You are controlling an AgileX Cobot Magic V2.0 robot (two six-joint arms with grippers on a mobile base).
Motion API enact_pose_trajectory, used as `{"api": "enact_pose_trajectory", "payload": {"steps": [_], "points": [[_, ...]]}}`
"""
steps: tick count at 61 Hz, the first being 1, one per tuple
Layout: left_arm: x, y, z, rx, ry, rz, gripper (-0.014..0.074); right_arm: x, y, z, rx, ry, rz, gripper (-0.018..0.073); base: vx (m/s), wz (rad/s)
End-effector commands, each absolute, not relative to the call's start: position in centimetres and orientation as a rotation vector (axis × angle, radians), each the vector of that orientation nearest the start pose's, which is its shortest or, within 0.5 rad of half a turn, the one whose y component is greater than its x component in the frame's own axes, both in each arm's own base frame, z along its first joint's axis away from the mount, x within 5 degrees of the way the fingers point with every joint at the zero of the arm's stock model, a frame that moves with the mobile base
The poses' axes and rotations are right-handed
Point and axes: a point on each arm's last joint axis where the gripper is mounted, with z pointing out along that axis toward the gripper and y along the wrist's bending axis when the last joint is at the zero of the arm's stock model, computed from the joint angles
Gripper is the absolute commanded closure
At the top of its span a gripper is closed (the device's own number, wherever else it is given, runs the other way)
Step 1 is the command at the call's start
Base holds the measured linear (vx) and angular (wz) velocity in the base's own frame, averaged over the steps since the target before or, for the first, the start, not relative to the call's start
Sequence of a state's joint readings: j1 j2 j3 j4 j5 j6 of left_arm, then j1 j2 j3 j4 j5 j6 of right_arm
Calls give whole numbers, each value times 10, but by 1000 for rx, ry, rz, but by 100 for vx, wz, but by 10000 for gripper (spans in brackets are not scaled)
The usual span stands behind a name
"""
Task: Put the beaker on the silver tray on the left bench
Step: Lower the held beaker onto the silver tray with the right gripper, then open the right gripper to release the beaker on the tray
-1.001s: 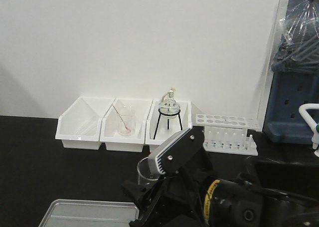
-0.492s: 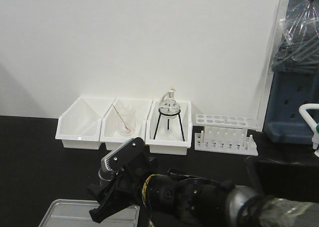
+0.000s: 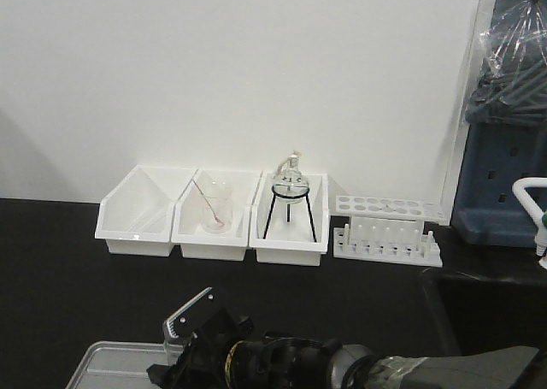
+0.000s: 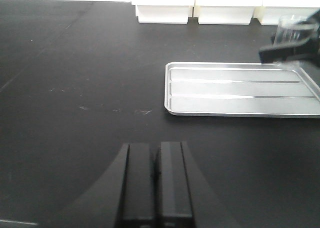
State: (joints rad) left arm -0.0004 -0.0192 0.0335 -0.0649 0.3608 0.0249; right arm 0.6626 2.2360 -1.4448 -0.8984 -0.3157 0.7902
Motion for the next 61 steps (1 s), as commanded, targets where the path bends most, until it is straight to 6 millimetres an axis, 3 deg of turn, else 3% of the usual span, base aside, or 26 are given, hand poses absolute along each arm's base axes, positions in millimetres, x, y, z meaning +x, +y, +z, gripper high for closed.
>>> {"api": "enact_pose_trajectory", "payload": {"steps": [1,15,37,49,61], "points": [[54,-2,171,-20,1793,-50,595,375,322,166,-878,1794,676,568,0,0],[54,-2,171,-20,1793,-50,595,376,323,140,-891,1844,672,566,0,0],[54,-2,171,-20,1793,-50,595,376,322,139,-889,1853,668,513,0,0],[54,-2,171,-20,1793,-50,595,377,322,139,-869,1859,676,393,0,0],[54,-2,171,-20,1793,-50,595,380,321,147,-710,1891,733,218,0,0]]}}
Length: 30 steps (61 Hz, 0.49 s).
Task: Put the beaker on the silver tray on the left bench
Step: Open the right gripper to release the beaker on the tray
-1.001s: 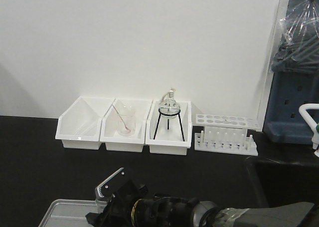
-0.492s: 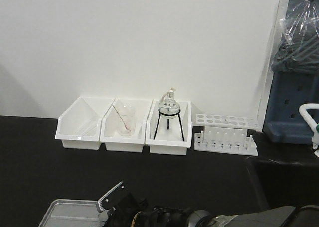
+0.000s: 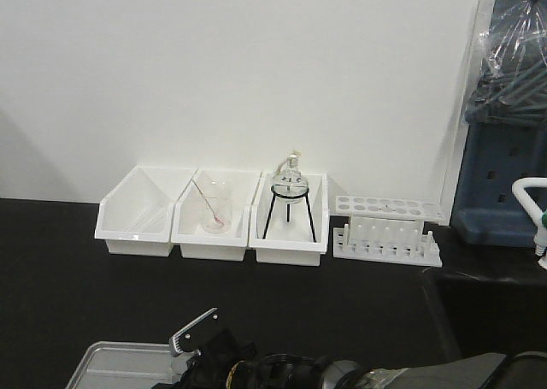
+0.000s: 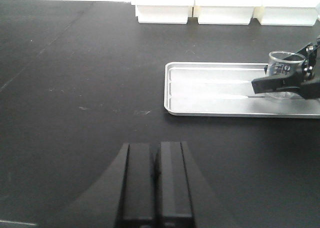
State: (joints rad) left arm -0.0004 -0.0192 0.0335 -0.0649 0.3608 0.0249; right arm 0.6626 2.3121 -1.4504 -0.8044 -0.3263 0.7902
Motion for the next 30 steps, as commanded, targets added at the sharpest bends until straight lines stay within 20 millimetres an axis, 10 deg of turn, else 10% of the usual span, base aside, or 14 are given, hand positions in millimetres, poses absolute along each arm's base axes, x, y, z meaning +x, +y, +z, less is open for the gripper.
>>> {"api": "enact_pose_trajectory", "payload": {"steps": [1,30], "points": [[54,-2,171,-20,1793,-50,595,381,321,148,-693,1894,739,203,0,0],[54,-2,171,-20,1793,-50,595,381,320,154,-666,1881,754,-10,0,0]]}}
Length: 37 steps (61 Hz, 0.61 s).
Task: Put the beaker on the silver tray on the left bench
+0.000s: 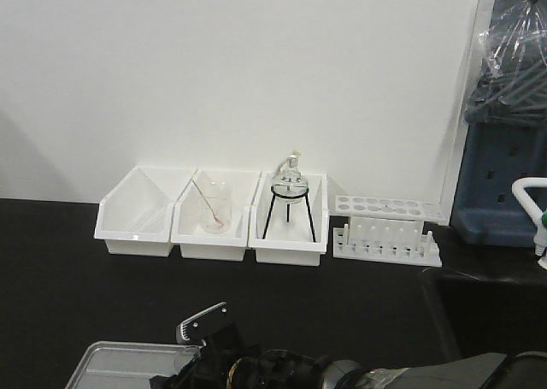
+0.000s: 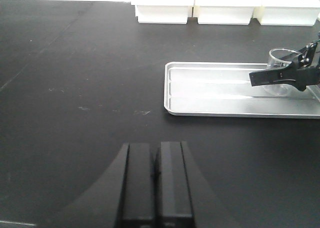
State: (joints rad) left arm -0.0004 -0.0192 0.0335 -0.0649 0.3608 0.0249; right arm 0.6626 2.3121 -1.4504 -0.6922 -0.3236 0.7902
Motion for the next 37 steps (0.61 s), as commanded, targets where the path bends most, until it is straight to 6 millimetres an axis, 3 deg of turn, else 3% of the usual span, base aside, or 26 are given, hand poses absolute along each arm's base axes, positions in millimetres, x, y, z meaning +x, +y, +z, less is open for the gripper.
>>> {"api": "enact_pose_trajectory", "payload": {"steps": [1,19,37], "points": [[54,-2,171,-20,1793,-50,595,381,320,156,-668,1877,753,-10,0,0],[54,-2,171,-20,1793,-50,595,374,320,185,-844,1759,676,-10,0,0],[54,-2,171,-20,1793,-50,595,371,317,214,-831,1701,680,-10,0,0]]}}
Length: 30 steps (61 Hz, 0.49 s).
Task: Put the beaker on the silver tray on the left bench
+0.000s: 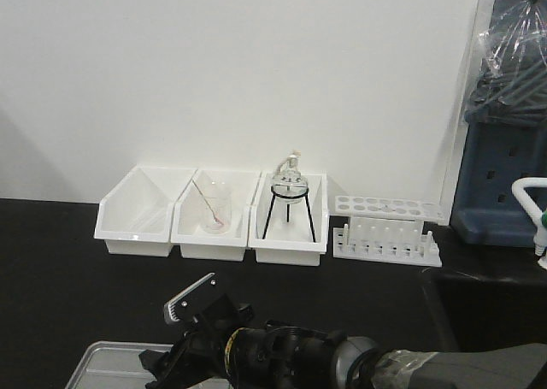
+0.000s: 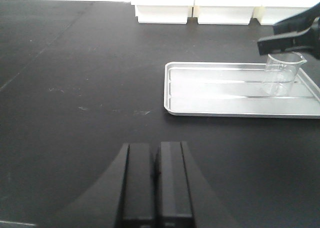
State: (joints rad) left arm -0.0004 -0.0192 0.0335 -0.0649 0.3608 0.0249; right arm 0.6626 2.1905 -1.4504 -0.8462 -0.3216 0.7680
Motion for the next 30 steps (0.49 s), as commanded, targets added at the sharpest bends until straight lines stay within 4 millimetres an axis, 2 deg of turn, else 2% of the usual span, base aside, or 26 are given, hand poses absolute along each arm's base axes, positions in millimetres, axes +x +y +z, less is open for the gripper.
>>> {"api": "enact_pose_trajectory", "payload": {"steps": [1,6,15,24,30], "points": [[54,-2,171,-20,1793,-50,595,370,317,217,-830,1693,680,-10,0,0],[54,-2,171,-20,1793,-50,595,367,314,239,-814,1651,688,-10,0,0],[54,-2,171,-20,1793,-50,595,352,302,300,-754,1546,715,-10,0,0],[54,-2,171,-20,1793,-50,595,327,275,366,-692,1494,661,-10,0,0],[54,-2,171,-20,1793,-50,595,303,255,391,-689,1470,643,-10,0,0]]}}
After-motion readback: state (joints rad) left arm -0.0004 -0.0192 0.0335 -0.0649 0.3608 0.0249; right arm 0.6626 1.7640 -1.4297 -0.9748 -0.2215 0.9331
